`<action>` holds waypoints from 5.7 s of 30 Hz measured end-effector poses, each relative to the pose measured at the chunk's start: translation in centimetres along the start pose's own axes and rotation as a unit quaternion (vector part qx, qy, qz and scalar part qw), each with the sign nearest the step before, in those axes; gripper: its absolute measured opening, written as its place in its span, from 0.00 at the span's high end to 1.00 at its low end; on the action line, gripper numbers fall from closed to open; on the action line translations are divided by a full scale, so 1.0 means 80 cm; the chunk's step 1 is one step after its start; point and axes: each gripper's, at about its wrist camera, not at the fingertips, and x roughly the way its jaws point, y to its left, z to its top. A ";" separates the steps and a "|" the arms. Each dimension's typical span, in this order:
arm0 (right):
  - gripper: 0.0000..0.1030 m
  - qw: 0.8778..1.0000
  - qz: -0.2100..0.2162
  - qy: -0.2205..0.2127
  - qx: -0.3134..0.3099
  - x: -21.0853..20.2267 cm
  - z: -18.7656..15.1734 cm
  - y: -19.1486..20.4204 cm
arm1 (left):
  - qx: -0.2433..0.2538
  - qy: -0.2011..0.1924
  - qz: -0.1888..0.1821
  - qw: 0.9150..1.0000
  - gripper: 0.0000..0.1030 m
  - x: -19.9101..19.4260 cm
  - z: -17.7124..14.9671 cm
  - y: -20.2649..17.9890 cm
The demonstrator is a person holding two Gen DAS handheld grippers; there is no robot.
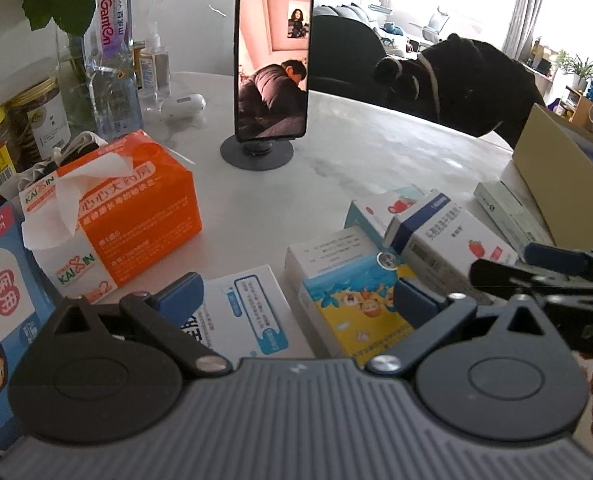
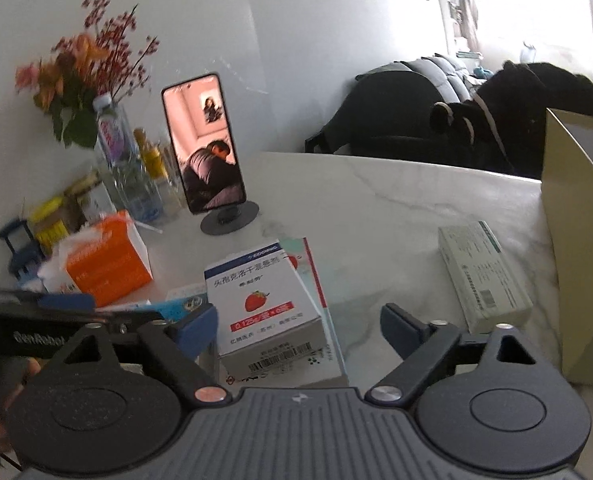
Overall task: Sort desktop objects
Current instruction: 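Move both tools over the pile of medicine boxes on the table, then grasp the white box with red bear print with the right gripper, then lift the bear box with the right gripper toward the left gripper, then close the left gripper on the bear box's teal end while the right gripper releases it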
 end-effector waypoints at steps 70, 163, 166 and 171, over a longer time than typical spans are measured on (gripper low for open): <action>0.19 0.967 0.082 0.058 0.236 0.033 0.005 -0.101 | 0.080 -0.008 0.036 0.996 0.03 0.029 0.007 -0.070; 0.20 0.916 0.185 0.075 0.349 0.020 -0.037 -0.146 | -0.163 0.072 -0.141 0.974 0.37 0.087 0.048 -0.098; 0.19 0.917 0.182 0.069 0.348 0.017 -0.036 -0.149 | -0.153 0.071 -0.129 0.977 0.47 0.090 0.048 -0.103; 0.16 0.919 0.184 0.051 0.344 0.006 -0.033 -0.156 | -0.143 0.063 -0.106 0.982 0.50 0.089 0.045 -0.108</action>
